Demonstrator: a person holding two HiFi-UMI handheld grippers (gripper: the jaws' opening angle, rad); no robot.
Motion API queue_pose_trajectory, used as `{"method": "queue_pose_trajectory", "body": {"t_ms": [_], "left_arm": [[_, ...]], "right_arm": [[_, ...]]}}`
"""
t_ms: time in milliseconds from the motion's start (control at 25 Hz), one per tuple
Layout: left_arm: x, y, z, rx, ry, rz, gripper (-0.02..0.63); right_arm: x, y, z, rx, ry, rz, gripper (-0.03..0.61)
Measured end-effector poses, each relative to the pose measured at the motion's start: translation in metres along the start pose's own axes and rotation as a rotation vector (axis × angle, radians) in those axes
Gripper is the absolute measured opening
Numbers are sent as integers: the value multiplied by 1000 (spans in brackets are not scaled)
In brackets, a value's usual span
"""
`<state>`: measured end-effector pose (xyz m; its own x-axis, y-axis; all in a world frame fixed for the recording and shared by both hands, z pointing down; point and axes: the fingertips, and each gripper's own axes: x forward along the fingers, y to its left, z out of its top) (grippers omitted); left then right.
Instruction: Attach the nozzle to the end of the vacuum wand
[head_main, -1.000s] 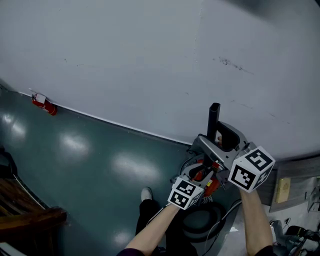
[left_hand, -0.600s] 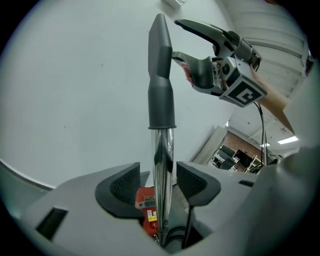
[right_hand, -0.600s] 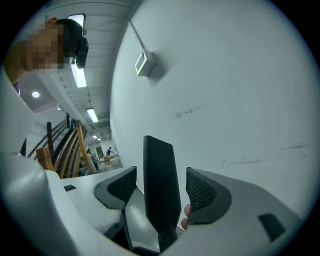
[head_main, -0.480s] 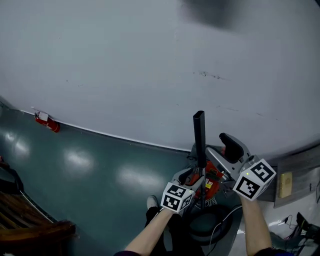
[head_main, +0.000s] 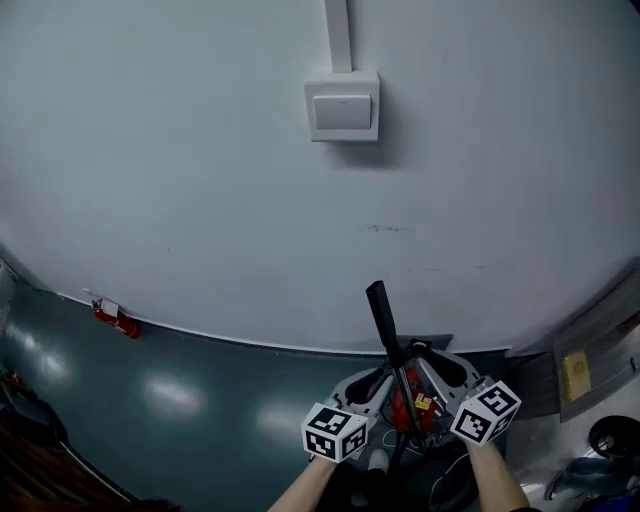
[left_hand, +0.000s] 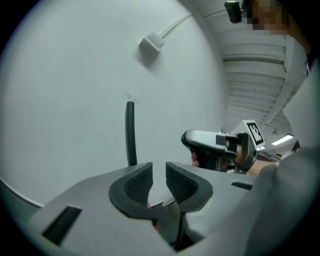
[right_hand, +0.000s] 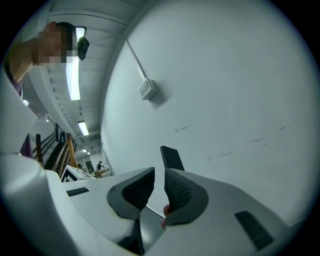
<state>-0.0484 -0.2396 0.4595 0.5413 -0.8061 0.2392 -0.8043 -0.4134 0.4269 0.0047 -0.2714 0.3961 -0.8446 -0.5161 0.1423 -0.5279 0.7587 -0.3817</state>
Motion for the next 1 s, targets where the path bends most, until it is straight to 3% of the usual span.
{"method": "queue_pose_trajectory", "body": {"t_ms": [320, 720, 1000], "left_arm": [[-37, -33, 51, 67, -49, -30, 5], [-51, -38, 69, 73, -67, -20, 4], [-57, -35, 63, 67, -58, -14, 4]], "right_arm": [[-25, 33, 6, 68, -89, -28, 29], [-25, 49, 8, 94, -124, -30, 17], [-24, 52, 5, 93, -107, -21, 17]]}}
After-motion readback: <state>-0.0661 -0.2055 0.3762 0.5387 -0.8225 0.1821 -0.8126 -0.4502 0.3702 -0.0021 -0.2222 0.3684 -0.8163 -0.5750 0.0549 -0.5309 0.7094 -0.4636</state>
